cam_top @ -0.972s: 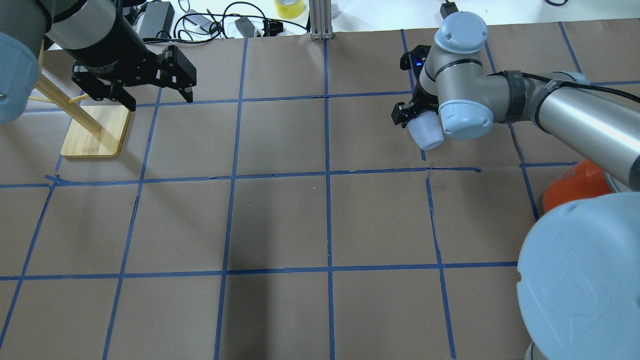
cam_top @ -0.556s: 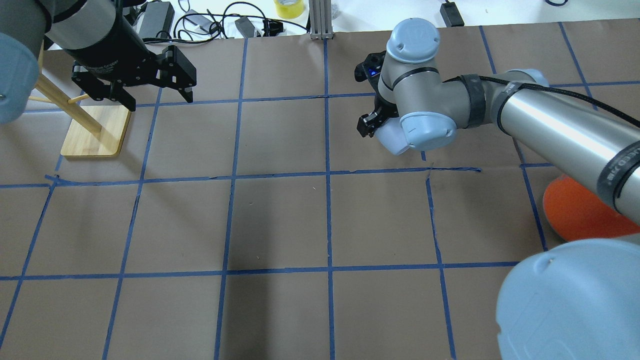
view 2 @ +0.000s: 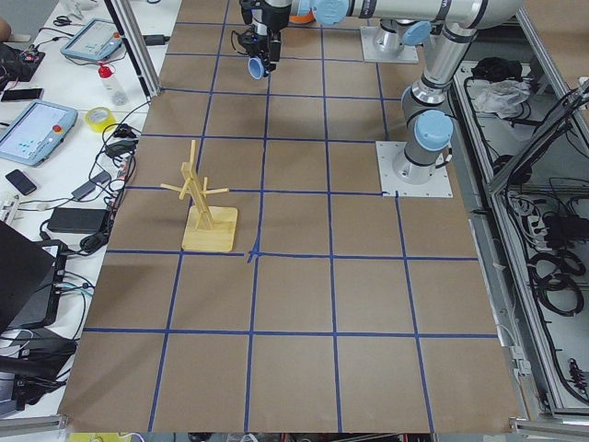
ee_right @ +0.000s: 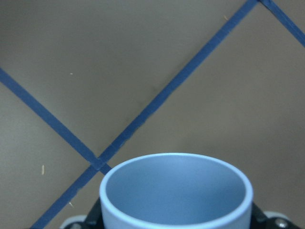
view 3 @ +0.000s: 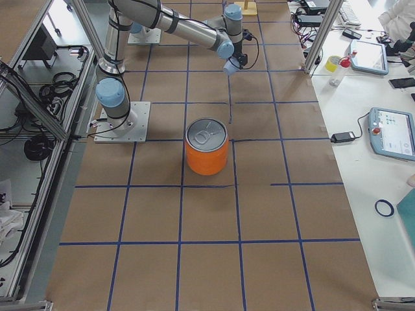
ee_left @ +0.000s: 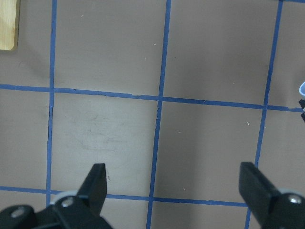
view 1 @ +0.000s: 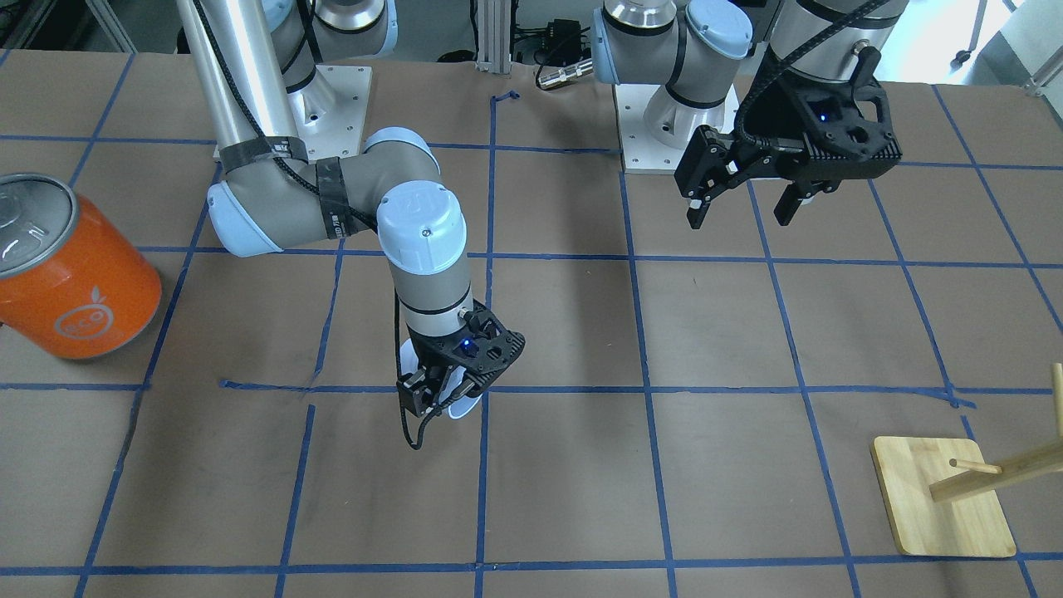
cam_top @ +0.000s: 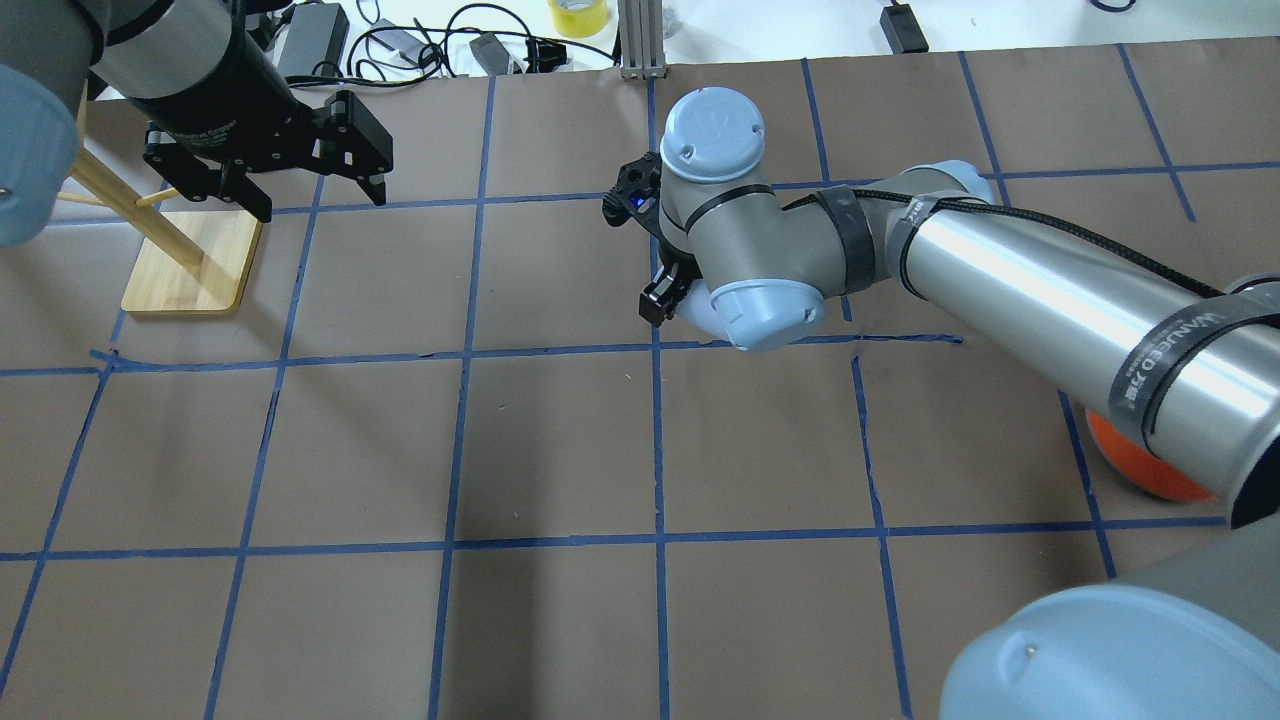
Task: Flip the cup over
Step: 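Carry the white cup with the right gripper toward the left gripper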
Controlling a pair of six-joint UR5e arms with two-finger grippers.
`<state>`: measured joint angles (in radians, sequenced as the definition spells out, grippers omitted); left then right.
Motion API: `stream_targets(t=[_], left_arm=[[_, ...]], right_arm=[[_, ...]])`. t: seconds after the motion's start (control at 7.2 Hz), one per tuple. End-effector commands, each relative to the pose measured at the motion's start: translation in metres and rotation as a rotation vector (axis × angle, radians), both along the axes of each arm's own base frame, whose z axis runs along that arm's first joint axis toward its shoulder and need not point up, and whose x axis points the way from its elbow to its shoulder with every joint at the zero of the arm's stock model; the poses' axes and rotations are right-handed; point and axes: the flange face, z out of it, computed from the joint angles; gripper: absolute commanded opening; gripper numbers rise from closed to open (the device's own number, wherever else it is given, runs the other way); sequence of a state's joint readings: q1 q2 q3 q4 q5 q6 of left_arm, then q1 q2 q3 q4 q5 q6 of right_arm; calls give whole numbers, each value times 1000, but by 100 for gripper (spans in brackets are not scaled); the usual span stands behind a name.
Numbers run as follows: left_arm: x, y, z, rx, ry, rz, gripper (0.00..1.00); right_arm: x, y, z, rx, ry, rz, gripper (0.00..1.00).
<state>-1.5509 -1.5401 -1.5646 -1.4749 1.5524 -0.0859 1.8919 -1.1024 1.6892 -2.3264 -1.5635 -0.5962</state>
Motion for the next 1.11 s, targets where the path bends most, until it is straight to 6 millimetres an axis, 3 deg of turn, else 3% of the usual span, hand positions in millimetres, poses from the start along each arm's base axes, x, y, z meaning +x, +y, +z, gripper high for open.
stream_targets(t=[0.0,0.14,0.42,0.56,0.69,0.97], left_arm=[[0,0,0,1,0,0,100],[0,0,0,1,0,0,100],[0,0,0,1,0,0,100],[0,0,0,1,0,0,100],[0,0,0,2,0,0,100],[0,-1,-1,1,0,0,100]], right_arm=[[7,0,-7,-16,49,353,10],[13,-1,-3,-57,43,462,9],[38,3,-21,-117,-29,740,9],[55,16,-31,-106,-23,807,9],[72,24,-33,-107,-24,830,10],[77,27,-36,-98,-36,812,10]])
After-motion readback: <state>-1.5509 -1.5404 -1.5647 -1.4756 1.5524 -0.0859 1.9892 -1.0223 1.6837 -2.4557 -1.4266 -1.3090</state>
